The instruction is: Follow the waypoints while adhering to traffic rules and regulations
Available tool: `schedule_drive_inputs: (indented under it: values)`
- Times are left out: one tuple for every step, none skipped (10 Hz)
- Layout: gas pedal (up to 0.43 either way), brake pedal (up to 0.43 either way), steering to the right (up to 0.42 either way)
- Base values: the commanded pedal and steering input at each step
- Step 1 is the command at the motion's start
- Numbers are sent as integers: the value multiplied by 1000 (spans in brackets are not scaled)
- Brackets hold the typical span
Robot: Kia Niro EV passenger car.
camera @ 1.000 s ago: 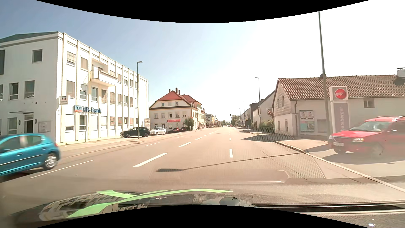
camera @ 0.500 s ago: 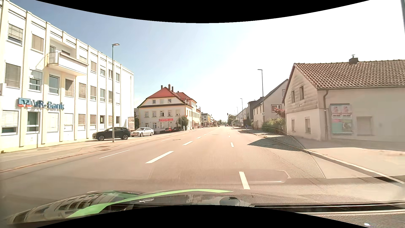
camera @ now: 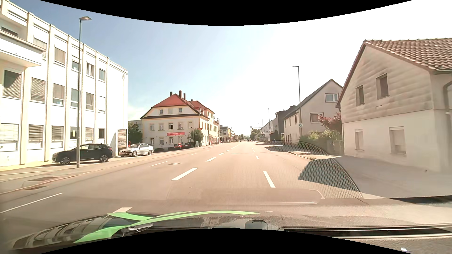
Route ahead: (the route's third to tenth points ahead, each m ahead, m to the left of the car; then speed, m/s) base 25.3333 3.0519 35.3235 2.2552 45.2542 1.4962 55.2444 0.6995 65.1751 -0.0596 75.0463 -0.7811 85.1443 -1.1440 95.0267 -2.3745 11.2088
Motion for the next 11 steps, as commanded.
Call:
schedule_drive_inputs:
  values:
    - [150,0,8]
    - [150,0,8]
    - [150,0,8]
    - [150,0,8]
    - [150,0,8]
    - [150,0,8]
    - [150,0,8]
    - [150,0,8]
    - [150,0,8]
    - [150,0,7]
    - [150,0,5]
